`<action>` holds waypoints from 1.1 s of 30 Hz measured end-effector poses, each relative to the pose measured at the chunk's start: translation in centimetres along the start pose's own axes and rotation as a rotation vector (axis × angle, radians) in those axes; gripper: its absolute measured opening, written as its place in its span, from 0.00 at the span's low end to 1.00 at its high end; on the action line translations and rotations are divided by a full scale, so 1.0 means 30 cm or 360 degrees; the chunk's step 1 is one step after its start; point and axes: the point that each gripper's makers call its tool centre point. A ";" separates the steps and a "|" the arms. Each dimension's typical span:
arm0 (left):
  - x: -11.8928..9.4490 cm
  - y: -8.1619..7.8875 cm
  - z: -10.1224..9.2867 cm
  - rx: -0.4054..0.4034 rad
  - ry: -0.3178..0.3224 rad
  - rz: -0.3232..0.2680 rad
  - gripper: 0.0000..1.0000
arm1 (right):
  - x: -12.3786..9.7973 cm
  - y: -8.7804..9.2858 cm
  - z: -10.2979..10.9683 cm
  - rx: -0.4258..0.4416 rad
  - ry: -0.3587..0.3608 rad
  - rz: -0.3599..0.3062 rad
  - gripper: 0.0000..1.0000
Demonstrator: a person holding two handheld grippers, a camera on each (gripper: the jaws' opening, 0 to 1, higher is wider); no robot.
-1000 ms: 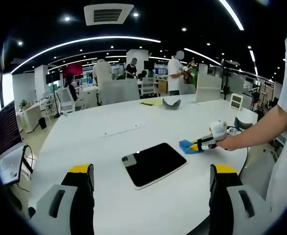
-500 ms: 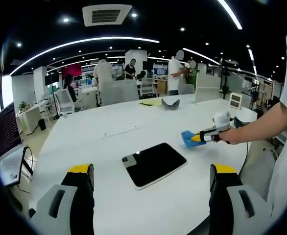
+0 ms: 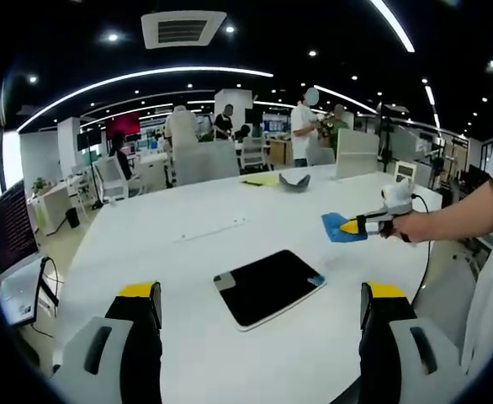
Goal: Wipe the mirror surface with the cleaning cloth until all visible marks leave the cleaned area.
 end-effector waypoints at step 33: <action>-0.020 -0.016 0.051 0.0057 0.0079 -0.0080 0.99 | 0.164 -0.252 0.282 -0.0096 -0.0143 0.0010 0.03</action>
Point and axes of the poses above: the point that each gripper's makers call its tool centre point, and the gripper's own axes: x roughly forward along the fingers, z roughly to its left, y roughly out of its underside, and after that the axes turned 4 degrees about -y, right-handed
